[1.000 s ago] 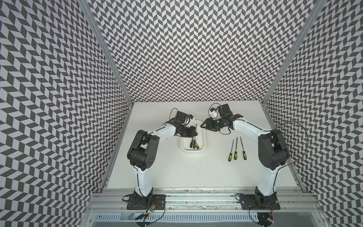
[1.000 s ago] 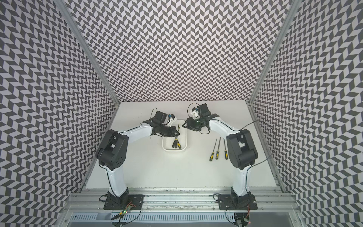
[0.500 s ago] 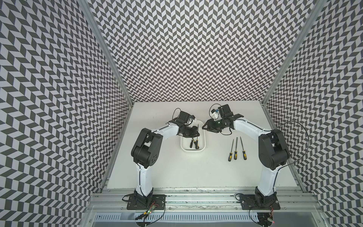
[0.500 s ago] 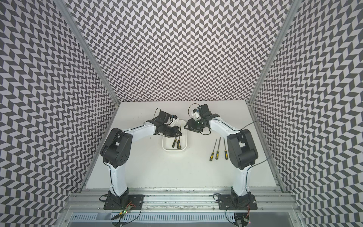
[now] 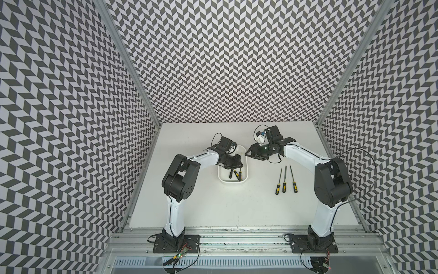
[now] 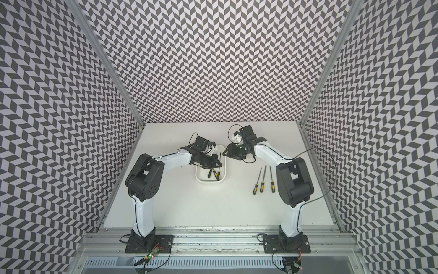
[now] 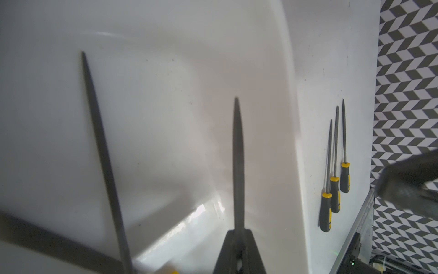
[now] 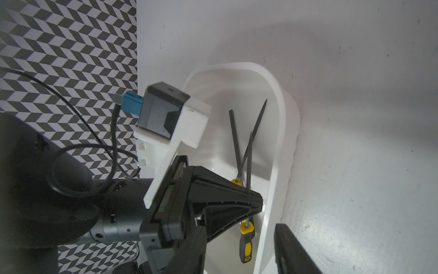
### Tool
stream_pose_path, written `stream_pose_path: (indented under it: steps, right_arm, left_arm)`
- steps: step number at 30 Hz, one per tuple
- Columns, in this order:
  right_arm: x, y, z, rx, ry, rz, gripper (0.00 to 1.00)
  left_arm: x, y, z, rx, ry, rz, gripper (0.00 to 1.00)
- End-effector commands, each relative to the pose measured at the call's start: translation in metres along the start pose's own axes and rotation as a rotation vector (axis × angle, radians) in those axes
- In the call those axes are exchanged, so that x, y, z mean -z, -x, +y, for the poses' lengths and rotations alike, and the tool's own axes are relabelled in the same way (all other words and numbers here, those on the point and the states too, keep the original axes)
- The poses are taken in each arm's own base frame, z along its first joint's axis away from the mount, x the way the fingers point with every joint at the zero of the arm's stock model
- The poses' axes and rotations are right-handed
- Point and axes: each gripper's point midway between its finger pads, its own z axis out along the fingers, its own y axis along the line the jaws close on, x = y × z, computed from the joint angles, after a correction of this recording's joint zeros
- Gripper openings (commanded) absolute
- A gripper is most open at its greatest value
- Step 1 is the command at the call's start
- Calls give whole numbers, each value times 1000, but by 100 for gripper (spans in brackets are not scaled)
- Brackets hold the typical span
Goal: Put the file tool into the storage box
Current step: Place the file tool in the storage box, then pick up the file tool from the center of the board.
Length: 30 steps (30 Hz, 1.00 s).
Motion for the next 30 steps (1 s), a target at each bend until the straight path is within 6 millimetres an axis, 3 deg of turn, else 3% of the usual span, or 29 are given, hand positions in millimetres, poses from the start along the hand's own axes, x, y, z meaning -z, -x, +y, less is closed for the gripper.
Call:
stream_pose_path:
  steps: [1,3,7,14,18,24,30]
  right_arm:
    - [13,5,7,23,5,-34,52]
    - [14,5,6,23,-6,-39,52]
    - [19,5,-9,11,-100,-62,52]
    - [43,-22,-83,-105,-469,-101,52]
    - [63,-46,-116,-199,-577,-131,52]
    - [73,-80,-134,-267,-612,-111,52]
    - [69,-117,-144,-291,-606,-49,51]
  left_arm:
    - [3,7,-6,-24,2,-27,28]
    - [6,10,-9,-30,3,-38,36]
    - [13,20,-19,-55,-8,-58,39]
    - [40,45,-39,-132,16,-120,40]
    - [59,57,-41,-147,11,-165,40]
    - [68,55,-26,-142,32,-173,40]
    - [73,42,-23,-136,26,-173,40]
